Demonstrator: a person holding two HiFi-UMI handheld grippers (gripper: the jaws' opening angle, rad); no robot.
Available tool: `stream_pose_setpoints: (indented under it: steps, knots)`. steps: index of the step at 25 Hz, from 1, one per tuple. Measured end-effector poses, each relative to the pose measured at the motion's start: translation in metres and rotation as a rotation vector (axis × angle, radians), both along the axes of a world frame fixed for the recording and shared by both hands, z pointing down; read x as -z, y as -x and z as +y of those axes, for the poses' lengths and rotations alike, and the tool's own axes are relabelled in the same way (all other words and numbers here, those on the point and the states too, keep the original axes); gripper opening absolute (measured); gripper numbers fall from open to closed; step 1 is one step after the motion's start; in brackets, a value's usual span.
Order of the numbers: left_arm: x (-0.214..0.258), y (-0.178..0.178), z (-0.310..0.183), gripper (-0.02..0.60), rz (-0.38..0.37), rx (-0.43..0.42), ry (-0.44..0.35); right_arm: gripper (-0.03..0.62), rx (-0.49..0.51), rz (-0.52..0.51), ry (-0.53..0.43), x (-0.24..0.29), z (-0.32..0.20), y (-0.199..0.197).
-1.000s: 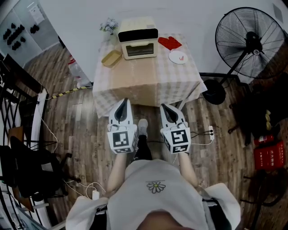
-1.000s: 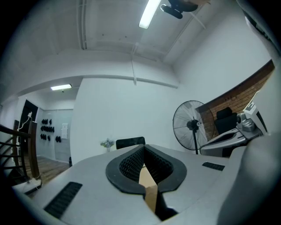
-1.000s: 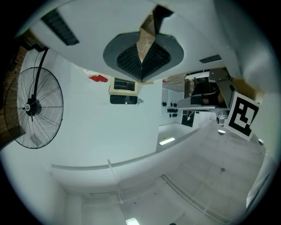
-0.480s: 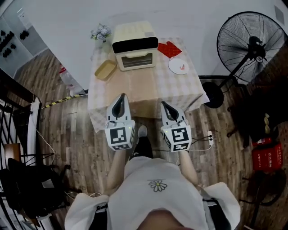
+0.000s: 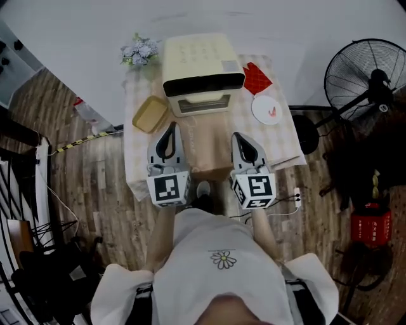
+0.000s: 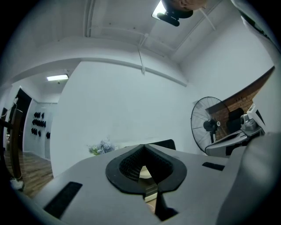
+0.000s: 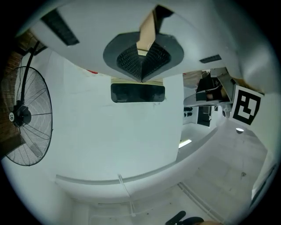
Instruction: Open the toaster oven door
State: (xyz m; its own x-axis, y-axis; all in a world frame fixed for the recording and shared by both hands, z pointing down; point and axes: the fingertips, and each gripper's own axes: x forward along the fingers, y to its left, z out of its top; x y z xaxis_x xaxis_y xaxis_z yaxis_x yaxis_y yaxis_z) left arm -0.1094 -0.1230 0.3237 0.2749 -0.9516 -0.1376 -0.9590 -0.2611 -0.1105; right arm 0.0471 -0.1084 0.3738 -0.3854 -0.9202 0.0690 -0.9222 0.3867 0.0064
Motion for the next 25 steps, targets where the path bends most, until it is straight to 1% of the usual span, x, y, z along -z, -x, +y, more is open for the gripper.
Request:
stream_pose_setpoints:
  steps: [2,4,5,7,9,12,14,17,20,23,25]
  knots:
    - [0.002,0.009,-0.029,0.017,0.003,-0.004,-0.005,0.011,0.003,0.005,0.001,0.002,-0.027,0.009]
    - [-0.003,0.018,-0.053,0.017,-0.022,-0.009,-0.006,0.011,0.01,0.015,0.0,0.004,-0.051,0.016]
    - [-0.006,0.022,-0.063,0.017,-0.033,-0.008,-0.004,0.011,0.013,0.019,0.0,0.005,-0.062,0.018]
    - [-0.011,0.028,-0.075,0.017,-0.026,0.003,0.016,0.011,0.018,0.016,0.012,0.004,-0.079,0.02]
    - [-0.016,0.034,-0.081,0.017,-0.005,0.024,0.049,0.011,0.029,0.0,0.029,0.002,-0.09,0.023]
    - [-0.019,0.038,-0.09,0.017,-0.019,0.055,0.077,0.011,0.063,-0.011,0.036,0.002,-0.107,0.027]
    - [-0.014,0.036,-0.089,0.017,-0.015,0.062,0.067,0.011,0.088,-0.009,0.048,-0.001,-0.111,0.03]
    - [-0.003,0.031,-0.088,0.017,0.031,0.06,0.036,0.011,0.117,-0.023,0.052,0.0,-0.114,0.037]
    - [-0.003,0.036,-0.089,0.017,0.048,0.079,0.032,0.011,0.148,-0.037,0.043,0.003,-0.116,0.045]
    - [-0.01,0.037,-0.087,0.017,0.02,0.074,0.036,0.011,0.164,-0.038,0.044,0.002,-0.114,0.047]
    - [-0.013,0.035,-0.087,0.017,0.017,0.068,0.034,0.011,0.163,-0.047,0.046,0.003,-0.115,0.045]
